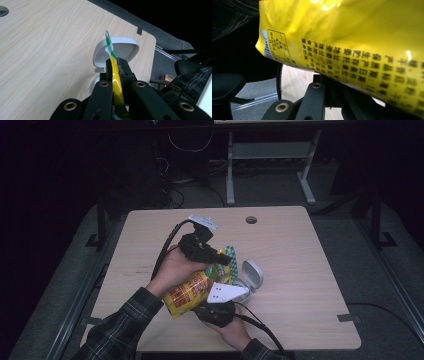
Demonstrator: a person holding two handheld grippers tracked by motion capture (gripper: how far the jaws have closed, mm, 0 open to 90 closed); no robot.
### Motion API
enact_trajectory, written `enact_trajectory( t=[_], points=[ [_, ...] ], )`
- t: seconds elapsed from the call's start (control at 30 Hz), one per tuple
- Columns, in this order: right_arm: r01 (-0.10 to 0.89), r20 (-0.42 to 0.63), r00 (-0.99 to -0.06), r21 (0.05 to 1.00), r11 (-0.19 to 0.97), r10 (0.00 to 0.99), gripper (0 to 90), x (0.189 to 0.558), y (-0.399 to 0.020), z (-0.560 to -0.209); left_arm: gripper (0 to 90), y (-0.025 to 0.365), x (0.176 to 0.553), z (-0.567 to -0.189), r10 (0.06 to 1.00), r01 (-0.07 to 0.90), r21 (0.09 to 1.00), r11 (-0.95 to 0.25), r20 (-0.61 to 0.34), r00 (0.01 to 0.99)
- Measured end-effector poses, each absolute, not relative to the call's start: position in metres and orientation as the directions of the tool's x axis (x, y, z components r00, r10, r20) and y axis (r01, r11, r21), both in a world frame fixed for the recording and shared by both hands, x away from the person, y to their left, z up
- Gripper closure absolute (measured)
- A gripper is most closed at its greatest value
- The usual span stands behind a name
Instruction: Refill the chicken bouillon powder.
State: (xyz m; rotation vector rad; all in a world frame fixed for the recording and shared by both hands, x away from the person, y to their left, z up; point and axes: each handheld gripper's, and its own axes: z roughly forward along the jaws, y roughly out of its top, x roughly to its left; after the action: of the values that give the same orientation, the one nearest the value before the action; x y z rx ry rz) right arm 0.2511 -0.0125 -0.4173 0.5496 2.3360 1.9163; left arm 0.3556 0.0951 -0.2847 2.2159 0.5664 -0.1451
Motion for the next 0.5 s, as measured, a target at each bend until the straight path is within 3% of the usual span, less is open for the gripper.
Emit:
enact_trajectory(
  t=[0.5],
  points=[
    [0.241,0.181,-0.931,0.957,0.161,0.316,90.0,0.2502,-0.0136,-0.4222,90.0,0.0906,0.3592,-0.2931,0.354,0.462,0.678,-0.571,-0.305,0.884]
  ],
)
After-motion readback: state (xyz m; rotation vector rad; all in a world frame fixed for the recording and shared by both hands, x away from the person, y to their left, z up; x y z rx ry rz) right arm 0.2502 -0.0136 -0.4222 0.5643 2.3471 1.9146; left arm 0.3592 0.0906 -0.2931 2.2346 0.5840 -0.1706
